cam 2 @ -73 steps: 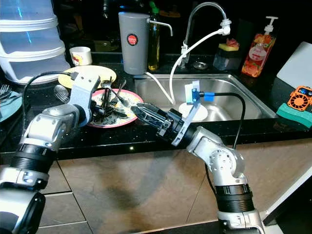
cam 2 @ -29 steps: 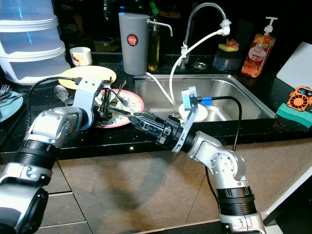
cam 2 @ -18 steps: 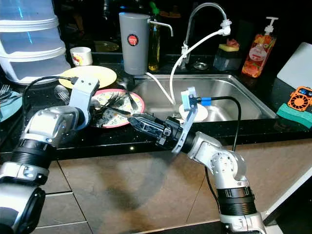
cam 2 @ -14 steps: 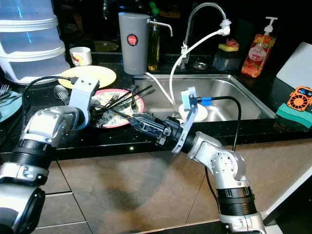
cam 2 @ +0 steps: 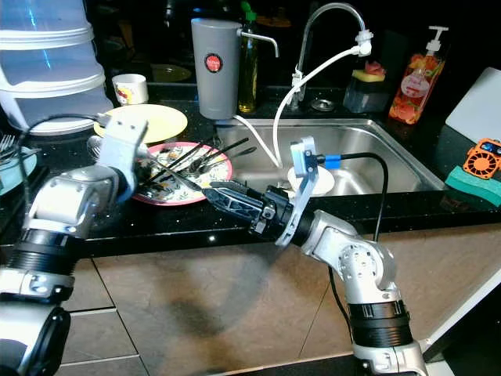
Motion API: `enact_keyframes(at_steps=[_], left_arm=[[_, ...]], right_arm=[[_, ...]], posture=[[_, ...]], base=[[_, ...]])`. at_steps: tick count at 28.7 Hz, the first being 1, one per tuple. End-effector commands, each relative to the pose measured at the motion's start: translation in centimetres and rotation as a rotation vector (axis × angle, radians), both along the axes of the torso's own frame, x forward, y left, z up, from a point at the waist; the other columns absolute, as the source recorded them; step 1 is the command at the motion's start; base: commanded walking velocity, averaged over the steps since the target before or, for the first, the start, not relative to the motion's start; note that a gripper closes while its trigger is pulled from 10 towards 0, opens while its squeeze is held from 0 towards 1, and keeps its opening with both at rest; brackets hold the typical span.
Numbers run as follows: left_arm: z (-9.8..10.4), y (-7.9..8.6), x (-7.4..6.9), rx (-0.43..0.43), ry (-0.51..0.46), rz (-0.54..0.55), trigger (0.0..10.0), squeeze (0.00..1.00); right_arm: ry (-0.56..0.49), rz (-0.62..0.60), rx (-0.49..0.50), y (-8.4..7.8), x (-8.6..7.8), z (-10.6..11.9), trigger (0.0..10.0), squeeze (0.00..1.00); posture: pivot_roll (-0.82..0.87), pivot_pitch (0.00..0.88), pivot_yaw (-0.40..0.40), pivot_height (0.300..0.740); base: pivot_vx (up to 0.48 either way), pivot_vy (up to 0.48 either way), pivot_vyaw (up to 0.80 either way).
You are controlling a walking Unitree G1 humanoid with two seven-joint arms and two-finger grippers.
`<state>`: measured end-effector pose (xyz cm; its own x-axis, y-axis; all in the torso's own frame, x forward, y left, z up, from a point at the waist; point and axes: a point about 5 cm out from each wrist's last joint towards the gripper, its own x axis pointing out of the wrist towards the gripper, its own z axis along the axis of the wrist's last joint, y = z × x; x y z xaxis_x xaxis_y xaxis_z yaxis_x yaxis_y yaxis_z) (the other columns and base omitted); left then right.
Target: Kitchen organization
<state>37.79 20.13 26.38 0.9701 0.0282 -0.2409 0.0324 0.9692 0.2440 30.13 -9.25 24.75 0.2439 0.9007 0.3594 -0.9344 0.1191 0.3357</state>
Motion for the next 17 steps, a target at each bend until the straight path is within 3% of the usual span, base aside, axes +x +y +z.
enact_keyframes(at_steps=[1, 10, 17], left_arm=[[1.12, -0.22, -0.13, -0.020, -0.090, 0.011, 0.0, 0.00], [1.72, -0.97, -0.43, -0.049, -0.128, -0.013, 0.0, 0.00], [1.60, -0.65, -0.64, -0.046, -0.131, 0.014, 0.0, 0.00]], right_arm=[[-0.002, 0.017, -0.002, -0.06, -0.32, 0.02, 10.0, 0.00], [-0.007, 0.018, 0.003, -0.02, -0.16, 0.22, 10.0, 0.00], [-0.009, 0.023, 0.005, -0.02, -0.18, 0.26, 10.0, 0.00]], posture=[[0.03, 0.014, -0.079, 0.740], [0.03, 0.024, -0.083, 0.740], [0.04, 0.023, -0.083, 0.740]], base=[[0.000, 0.000, 0.00], [0.000, 0.000, 0.00], [0.000, 0.000, 0.00]])
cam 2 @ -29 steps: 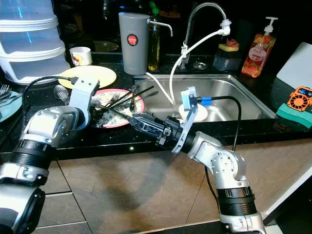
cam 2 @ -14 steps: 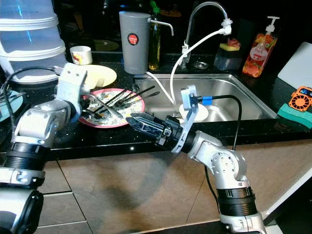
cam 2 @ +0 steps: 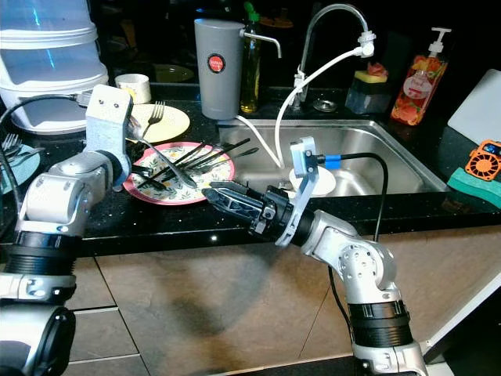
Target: Kitchen organization
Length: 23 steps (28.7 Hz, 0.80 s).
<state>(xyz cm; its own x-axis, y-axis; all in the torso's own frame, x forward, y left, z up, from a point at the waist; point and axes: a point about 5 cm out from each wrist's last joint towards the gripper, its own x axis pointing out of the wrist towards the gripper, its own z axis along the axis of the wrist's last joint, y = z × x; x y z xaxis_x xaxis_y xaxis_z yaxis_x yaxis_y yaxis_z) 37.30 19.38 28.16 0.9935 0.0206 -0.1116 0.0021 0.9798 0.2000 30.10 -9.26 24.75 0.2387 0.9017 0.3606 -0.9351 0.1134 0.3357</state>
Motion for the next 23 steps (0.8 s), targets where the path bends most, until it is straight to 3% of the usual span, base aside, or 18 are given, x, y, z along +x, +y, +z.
enact_keyframes(at_steps=[1, 10, 14, 20, 21, 23], left_arm=[[-0.1, 0.3, -0.2, 0.002, -0.001, 0.021, 0.0, 0.00], [0.9, 1.8, -0.3, 0.027, -0.081, 0.091, 0.0, 0.00], [2.2, 2.5, -0.3, 0.034, -0.156, 0.122, 0.0, 0.00], [5.7, 3.3, -0.7, 0.028, -0.382, 0.136, 0.0, 0.00], [5.7, 3.3, -0.7, 0.028, -0.382, 0.136, 0.0, 0.00], [6.2, 4.3, -0.8, 0.060, -0.404, 0.236, 0.0, 0.00]], right_arm=[[-0.008, 0.019, 0.003, 0.0, -0.2, 0.2, 10.0, 0.00], [-0.012, 0.027, 0.006, 0.1, -0.2, 0.3, 10.0, 0.00], [-0.012, 0.030, 0.006, 0.2, -0.3, 0.3, 10.0, 0.00], [-0.015, 0.034, 0.002, 0.1, -0.4, 0.3, 10.0, 0.00], [-0.015, 0.034, 0.002, 0.1, -0.4, 0.3, 10.0, 0.00], [-0.021, 0.027, 0.005, 0.1, -0.3, 0.5, 10.0, 0.00]], posture=[[0.04, 0.023, -0.083, 0.740], [0.04, 0.024, -0.090, 0.740], [0.04, 0.027, -0.092, 0.740], [0.03, 0.028, -0.091, 0.740], [0.03, 0.028, -0.091, 0.740], [0.03, 0.026, -0.088, 0.740]], base=[[0.000, 0.000, 0.00], [0.000, 0.000, 0.00], [0.000, 0.000, 0.00], [0.000, 0.000, 0.00], [0.000, 0.000, 0.00], [0.000, 0.000, 0.00]])
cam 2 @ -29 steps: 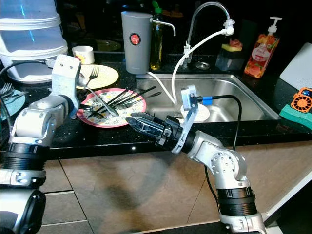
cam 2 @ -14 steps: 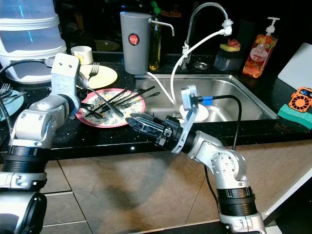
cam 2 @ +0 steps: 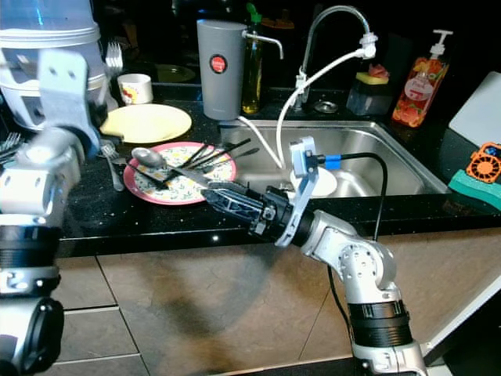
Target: Kitchen organization
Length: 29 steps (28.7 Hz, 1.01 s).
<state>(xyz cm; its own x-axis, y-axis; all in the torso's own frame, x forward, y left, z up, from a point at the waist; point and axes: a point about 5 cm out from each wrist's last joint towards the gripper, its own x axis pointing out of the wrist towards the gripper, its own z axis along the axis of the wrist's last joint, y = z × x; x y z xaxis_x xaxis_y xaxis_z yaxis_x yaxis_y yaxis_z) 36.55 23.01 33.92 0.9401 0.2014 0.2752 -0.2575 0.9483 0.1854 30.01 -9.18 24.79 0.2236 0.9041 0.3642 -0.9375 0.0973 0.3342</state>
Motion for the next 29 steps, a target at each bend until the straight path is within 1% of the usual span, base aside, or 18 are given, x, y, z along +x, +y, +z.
enact_keyframes(at_steps=[1, 2, 4, 5, 6, 7, 8, 10, 11, 12, 13, 17, 20, 24, 25, 26, 27, 29], left_arm=[[0.5, 1.0, -0.1, 0.019, -0.020, 0.085, 0.0, 0.00], [0.6, 1.2, -0.1, 0.011, -0.028, 0.109, 0.0, 0.00], [-0.1, -0.7, 0.3, 0.032, 0.001, -0.022, 0.0, 0.00], [-0.1, -0.7, 0.3, 0.032, 0.001, -0.022, 0.0, 0.00], [-0.6, -2.1, 0.4, 0.016, 0.011, -0.124, 0.0, 0.00], [-0.6, -2.1, 0.4, 0.016, 0.011, -0.124, 0.0, 0.00], [-1.3, -4.6, 0.2, 0.008, 0.000, -0.316, 0.0, 0.00], [-2.1, -6.0, -0.2, 0.081, -0.006, -0.398, 0.0, 0.00], [-2.6, -6.5, -0.4, 0.119, -0.005, -0.435, 0.0, 0.00], [-2.6, -6.5, -0.4, 0.119, -0.005, -0.435, 0.0, 0.00], [-3.6, -7.3, -0.8, 0.154, -0.010, -0.499, 0.0, 0.00], [-4.9, -7.6, -1.5, 0.230, -0.007, -0.539, 0.0, 0.00], [-5.7, -7.6, -1.9, 0.197, 0.010, -0.552, 0.0, 0.00], [-6.3, -8.4, -3.1, 0.067, -0.016, -0.657, 0.0, 0.00], [-6.3, -8.6, -3.4, 0.042, -0.032, -0.684, 0.0, 0.00], [-6.3, -8.6, -3.4, 0.042, -0.032, -0.684, 0.0, 0.00], [-6.3, -9.0, -4.1, -0.039, -0.069, -0.734, 0.0, 0.00], [-6.3, -9.0, -4.1, -0.039, -0.069, -0.734, 0.0, 0.00]], right_arm=[[-0.021, 0.008, 0.003, 0.0, -0.2, 0.5, 10.0, 0.00], [-0.025, -0.009, 0.007, 0.1, -0.1, 0.6, 10.0, 0.00], [-0.013, -0.154, 0.049, 0.2, 1.3, 1.1, 10.0, 0.00], [-0.013, -0.154, 0.049, 0.2, 1.3, 1.1, 10.0, 0.00], [0.000, -0.222, 0.072, 0.3, 1.9, 1.4, 10.0, 0.00], [0.000, -0.222, 0.072, 0.3, 1.9, 1.4, 10.0, 0.00], [0.027, -0.319, 0.110, 0.5, 2.8, 1.8, 10.0, 0.00], [0.044, -0.349, 0.153, 0.9, 3.0, 2.4, 10.0, 0.00], [0.056, -0.356, 0.187, 1.1, 3.1, 2.9, 10.0, 0.30], [0.056, -0.356, 0.187, 1.1, 3.1, 2.9, 10.0, 0.30], [0.095, -0.361, 0.260, 1.3, 3.1, 3.6, 10.0, 1.00], [0.101, -0.364, 0.279, 1.6, 2.9, 3.8, 10.0, 1.00], [0.106, -0.375, 0.283, 1.9, 2.9, 3.9, 10.0, 1.00], [0.092, -0.379, 0.224, 3.1, 2.5, 3.6, 10.0, 1.00], [0.090, -0.376, 0.210, 3.4, 2.4, 3.5, 10.0, 0.54], [0.090, -0.376, 0.210, 3.4, 2.4, 3.5, 10.0, 0.54], [0.091, -0.370, 0.186, 3.9, 2.2, 3.4, 10.0, 0.00], [0.091, -0.370, 0.186, 3.9, 2.2, 3.4, 10.0, 0.00]], posture=[[0.03, 0.026, -0.088, 0.740], [0.03, 0.026, -0.088, 0.740], [0.04, 0.027, -0.089, 0.740], [0.04, 0.027, -0.089, 0.740], [0.04, 0.028, -0.087, 0.740], [0.04, 0.028, -0.087, 0.740], [0.04, 0.029, -0.081, 0.740], [0.03, 0.030, -0.071, 0.740], [0.03, 0.030, -0.063, 0.740], [0.03, 0.030, -0.063, 0.740], [0.03, 0.032, -0.060, 0.740], [0.03, 0.027, -0.053, 0.740], [0.03, 0.030, -0.053, 0.740], [0.03, 0.033, -0.052, 0.740], [0.03, 0.033, -0.052, 0.740], [0.03, 0.033, -0.052, 0.740], [0.03, 0.033, -0.051, 0.740], [0.03, 0.033, -0.051, 0.740]], base=[[0.000, 0.000, 0.00], [0.000, 0.000, 0.00], [0.000, 0.000, 0.00], [0.000, 0.000, 0.00], [0.000, 0.000, 0.00], [0.000, 0.000, 0.00], [0.000, 0.000, 0.00], [0.000, 0.000, 0.00], [0.000, 0.000, 0.00], [0.000, 0.000, 0.00], [0.000, 0.000, 0.00], [0.000, 0.000, 0.00], [0.000, 0.000, 0.00], [0.000, 0.000, 0.00], [0.000, 0.000, 0.00], [0.000, 0.000, 0.00], [0.000, 0.000, 0.00], [0.000, 0.000, 0.00]])
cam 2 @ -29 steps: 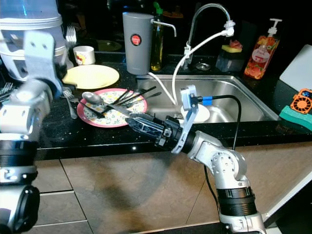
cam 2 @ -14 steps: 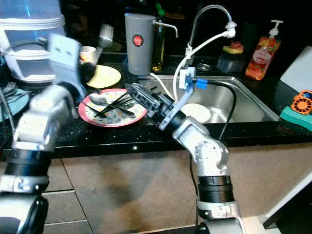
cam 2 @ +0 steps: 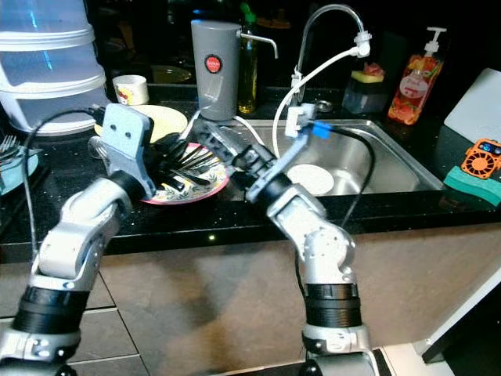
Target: Kitchen organization
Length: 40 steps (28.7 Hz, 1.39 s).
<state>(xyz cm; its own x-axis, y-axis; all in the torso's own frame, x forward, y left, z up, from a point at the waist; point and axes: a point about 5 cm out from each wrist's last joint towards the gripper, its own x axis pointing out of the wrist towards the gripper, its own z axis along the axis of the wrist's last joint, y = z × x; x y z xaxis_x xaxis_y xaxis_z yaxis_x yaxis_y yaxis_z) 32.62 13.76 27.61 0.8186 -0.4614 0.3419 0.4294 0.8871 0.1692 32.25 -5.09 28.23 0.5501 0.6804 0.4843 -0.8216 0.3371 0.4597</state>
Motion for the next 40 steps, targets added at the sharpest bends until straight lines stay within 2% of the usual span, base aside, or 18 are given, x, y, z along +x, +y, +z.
enact_keyframes(at_steps=[1, 3, 8, 11, 12, 13, 16, 19, 20, 21, 40], left_arm=[[0.0, 0.1, -0.4, -0.037, 0.005, -0.017, 0.0, 0.00], [-0.2, -0.4, -1.1, -0.066, 0.010, -0.081, 0.0, 0.00], [-0.4, -0.7, -1.5, -0.044, 0.012, -0.113, 0.0, 0.00], [-1.2, -1.1, -2.1, 0.043, 0.031, -0.153, 0.0, 0.00], [-1.2, -1.1, -2.1, 0.043, 0.031, -0.153, 0.0, 0.00], [-1.5, -1.1, -2.4, 0.089, 0.032, -0.154, 0.0, 0.00], [-1.8, -1.1, -2.6, 0.138, 0.032, -0.155, 0.0, 0.00], [-1.9, -1.1, -2.6, 0.143, 0.036, -0.157, 0.0, 0.00], [-1.9, -1.1, -2.6, 0.143, 0.036, -0.155, 0.0, 0.00], [-1.9, -1.1, -2.6, 0.146, 0.035, -0.153, 0.0, 0.00], [-2.5, -0.8, -2.8, 0.211, 0.031, -0.145, 0.0, 0.00]], right_arm=[[0.005, -0.011, -0.015, -0.1, -0.1, -0.1, 10.0, 0.00], [0.006, -0.001, -0.042, 0.2, -0.2, -0.3, 10.0, 0.00], [0.012, -0.002, -0.055, 0.4, -0.2, -0.4, 10.0, 0.00], [0.022, -0.002, -0.060, 0.6, -0.2, -0.5, 10.0, 0.00], [0.022, -0.002, -0.060, 0.6, -0.2, -0.5, 10.0, 0.00], [0.028, -0.001, -0.059, 0.7, -0.2, -0.6, 10.0, 0.00], [0.032, -0.003, -0.064, 0.8, -0.2, -0.6, 10.0, 0.00], [0.046, -0.015, -0.061, 0.7, 0.0, -0.6, 10.0, 0.00], [0.056, -0.024, -0.058, 0.6, 0.1, -0.6, 3.6, 0.00], [0.067, -0.032, -0.052, 0.4, 0.3, -0.7, 0.0, 0.00], [0.086, -0.044, -0.012, 0.0, 0.5, -0.6, 0.0, 0.00]], posture=[[0.03, 0.033, -0.051, 0.740], [0.03, 0.033, -0.055, 0.740], [0.03, 0.033, -0.054, 0.740], [0.04, 0.029, -0.055, 0.740], [0.04, 0.029, -0.055, 0.740], [0.04, 0.029, -0.055, 0.740], [0.04, 0.029, -0.055, 0.740], [0.04, 0.028, -0.057, 0.740], [0.04, 0.029, -0.056, 0.740], [0.04, 0.029, -0.056, 0.740], [0.03, 0.006, -0.049, 0.740]], base=[[0.000, 0.000, 0.00], [0.000, 0.000, 0.00], [0.000, 0.000, 0.00], [0.000, 0.000, 0.00], [0.000, 0.000, 0.00], [0.000, 0.000, 0.00], [0.000, 0.000, 0.00], [0.000, 0.000, 0.00], [0.000, 0.000, 0.00], [0.000, 0.000, 0.00], [0.000, 0.000, 0.00]])
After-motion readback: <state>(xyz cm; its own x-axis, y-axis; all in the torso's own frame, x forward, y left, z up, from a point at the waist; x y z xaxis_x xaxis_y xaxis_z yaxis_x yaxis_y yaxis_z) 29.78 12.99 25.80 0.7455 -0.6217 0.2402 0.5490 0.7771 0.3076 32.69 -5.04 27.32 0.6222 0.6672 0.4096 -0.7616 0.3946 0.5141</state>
